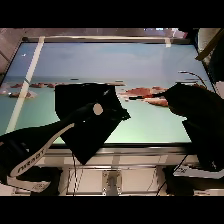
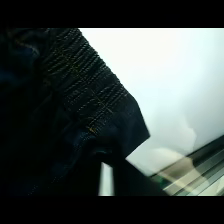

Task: Fold the clothes and pants, and hang the long-sleeved shirts on hangers.

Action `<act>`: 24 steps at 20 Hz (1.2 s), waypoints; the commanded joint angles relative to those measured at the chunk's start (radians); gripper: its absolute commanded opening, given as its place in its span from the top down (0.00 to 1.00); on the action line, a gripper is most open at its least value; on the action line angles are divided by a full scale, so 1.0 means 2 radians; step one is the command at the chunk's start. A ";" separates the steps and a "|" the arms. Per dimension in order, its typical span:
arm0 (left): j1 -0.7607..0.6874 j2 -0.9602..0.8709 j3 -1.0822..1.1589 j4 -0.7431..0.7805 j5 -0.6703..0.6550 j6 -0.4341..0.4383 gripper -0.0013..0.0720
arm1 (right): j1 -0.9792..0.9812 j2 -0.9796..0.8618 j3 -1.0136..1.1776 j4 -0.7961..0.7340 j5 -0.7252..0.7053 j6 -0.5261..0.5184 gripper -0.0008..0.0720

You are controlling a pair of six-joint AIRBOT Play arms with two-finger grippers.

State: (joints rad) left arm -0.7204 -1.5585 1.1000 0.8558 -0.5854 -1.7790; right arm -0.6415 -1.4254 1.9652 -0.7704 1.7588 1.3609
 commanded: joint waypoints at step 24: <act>0.356 0.525 -0.429 0.109 -0.250 -0.161 0.12 | 0.256 -0.039 -0.325 -0.093 -0.141 -0.067 0.36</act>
State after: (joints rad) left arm -0.0261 -0.5686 0.3389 1.1751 -1.1778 -2.0422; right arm -0.1799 -1.5028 1.4376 -0.9535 1.5734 1.2480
